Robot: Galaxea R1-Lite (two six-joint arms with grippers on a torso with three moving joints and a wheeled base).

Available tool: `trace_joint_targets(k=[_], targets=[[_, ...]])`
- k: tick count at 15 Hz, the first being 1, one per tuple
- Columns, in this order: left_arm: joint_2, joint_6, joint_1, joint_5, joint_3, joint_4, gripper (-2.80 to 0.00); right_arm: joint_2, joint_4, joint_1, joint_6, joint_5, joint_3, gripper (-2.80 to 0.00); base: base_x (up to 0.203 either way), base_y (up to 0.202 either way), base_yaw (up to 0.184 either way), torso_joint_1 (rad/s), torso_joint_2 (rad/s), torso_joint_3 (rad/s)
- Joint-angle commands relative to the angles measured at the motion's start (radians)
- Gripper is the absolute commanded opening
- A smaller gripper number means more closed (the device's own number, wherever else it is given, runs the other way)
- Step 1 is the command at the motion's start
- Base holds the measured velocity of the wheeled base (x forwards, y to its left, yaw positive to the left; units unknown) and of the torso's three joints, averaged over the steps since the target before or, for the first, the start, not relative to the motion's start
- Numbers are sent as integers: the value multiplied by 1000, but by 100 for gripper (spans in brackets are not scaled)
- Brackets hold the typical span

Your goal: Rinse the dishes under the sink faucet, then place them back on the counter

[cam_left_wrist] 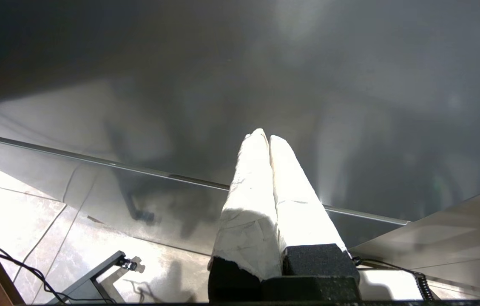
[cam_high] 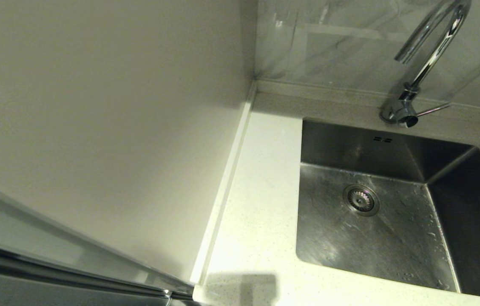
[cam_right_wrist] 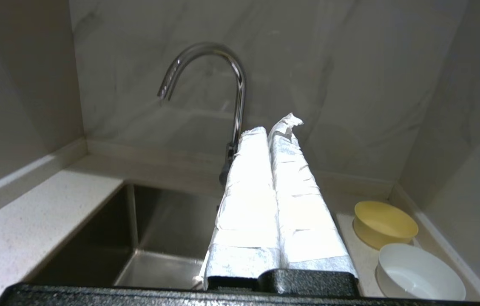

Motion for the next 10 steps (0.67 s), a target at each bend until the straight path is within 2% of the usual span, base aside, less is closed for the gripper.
trace_joint_targets(k=[1, 3, 4, 8, 10], targets=[[-4, 0, 0, 1, 0, 0, -280, -12, -28, 0, 1, -2, 38, -280, 0, 0, 0, 0, 0, 0], [-3, 0, 0, 0, 0, 0, -280, -25, 1, 1, 7, -1, 56, -280, 0, 0, 0, 0, 0, 0], [-4, 0, 0, 1, 0, 0, -280, -25, 67, 0, 3, -1, 56, -280, 0, 0, 0, 0, 0, 0], [-3, 0, -1, 0, 0, 0, -280, -25, 541, 0, 14, 2, 55, -280, 0, 0, 0, 0, 0, 0], [-3, 0, 0, 2, 0, 0, -280, -25, 633, 0, 31, 115, 56, -280, 0, 0, 0, 0, 0, 0]])
